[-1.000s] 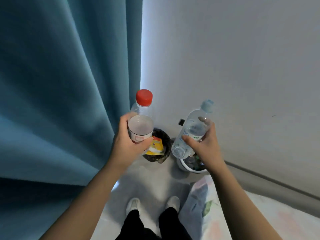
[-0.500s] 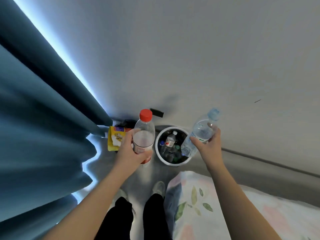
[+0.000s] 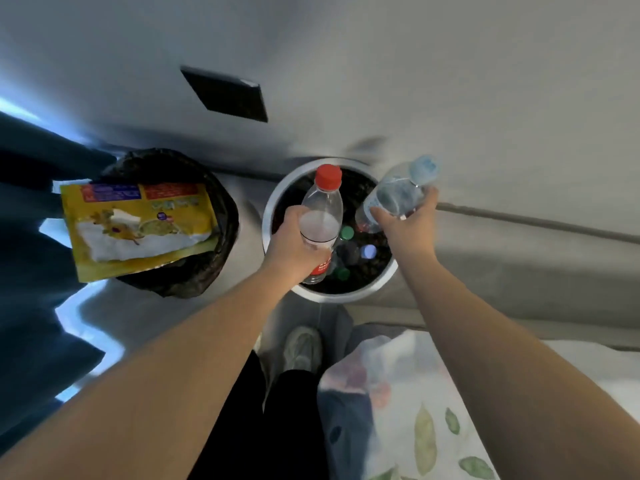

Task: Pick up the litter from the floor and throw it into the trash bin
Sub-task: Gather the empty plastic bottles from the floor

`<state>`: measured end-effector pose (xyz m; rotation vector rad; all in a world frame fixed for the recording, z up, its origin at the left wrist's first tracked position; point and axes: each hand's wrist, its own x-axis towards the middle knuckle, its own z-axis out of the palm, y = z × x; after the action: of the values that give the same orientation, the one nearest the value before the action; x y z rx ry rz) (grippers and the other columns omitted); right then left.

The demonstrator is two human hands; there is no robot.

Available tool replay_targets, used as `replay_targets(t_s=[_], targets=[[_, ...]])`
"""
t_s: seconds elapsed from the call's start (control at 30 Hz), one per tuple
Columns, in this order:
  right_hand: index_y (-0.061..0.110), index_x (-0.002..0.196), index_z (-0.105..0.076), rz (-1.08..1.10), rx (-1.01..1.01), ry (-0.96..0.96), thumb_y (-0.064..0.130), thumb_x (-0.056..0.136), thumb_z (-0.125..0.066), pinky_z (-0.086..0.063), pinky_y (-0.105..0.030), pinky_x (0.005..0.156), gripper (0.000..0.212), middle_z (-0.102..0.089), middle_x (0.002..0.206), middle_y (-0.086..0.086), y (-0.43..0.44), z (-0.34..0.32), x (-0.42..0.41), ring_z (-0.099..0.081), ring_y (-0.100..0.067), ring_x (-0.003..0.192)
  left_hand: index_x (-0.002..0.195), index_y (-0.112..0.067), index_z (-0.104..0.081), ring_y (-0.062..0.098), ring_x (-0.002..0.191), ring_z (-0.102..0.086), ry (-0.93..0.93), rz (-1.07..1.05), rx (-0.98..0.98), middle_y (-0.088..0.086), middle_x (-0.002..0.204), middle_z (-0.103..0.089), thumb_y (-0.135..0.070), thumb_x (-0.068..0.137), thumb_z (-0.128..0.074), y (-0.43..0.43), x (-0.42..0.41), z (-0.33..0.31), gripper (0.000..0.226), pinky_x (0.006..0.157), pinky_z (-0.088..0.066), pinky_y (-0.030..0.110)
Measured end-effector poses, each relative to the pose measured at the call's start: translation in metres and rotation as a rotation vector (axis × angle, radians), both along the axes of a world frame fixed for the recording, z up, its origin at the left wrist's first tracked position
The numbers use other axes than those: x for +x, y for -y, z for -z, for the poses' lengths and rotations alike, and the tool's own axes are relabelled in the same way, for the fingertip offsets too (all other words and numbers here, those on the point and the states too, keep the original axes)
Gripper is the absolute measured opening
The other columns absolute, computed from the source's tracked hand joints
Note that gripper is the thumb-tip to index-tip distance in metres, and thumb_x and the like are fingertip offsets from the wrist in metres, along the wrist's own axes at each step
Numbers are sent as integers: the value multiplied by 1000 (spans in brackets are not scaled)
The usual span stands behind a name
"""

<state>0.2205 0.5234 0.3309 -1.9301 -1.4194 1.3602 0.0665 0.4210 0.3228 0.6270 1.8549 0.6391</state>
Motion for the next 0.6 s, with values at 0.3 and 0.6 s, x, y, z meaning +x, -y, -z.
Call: replay_targets(t_s=[0.3,0.6], targets=[[29,130,-41,-140,7,119,28,71,-80,-44,-3,74,72,-58,109,15,-9,93,-13,-57,0,90,132,-26,-38,21,109,-57,-80,141,-77,2,118,-60,-15,70,-81,-4,17,104,75,87,-43,28],[22,133,-46,-550,28,287,38,74,-78,-47,-31,72,69,-56,99,10,-38,111,-19,-58,-16,92,133,-24,-39,26,116,-52,-161,199,-142,8,129,-47,-22,67,-84,-15,18,120,80,97,-40,31]])
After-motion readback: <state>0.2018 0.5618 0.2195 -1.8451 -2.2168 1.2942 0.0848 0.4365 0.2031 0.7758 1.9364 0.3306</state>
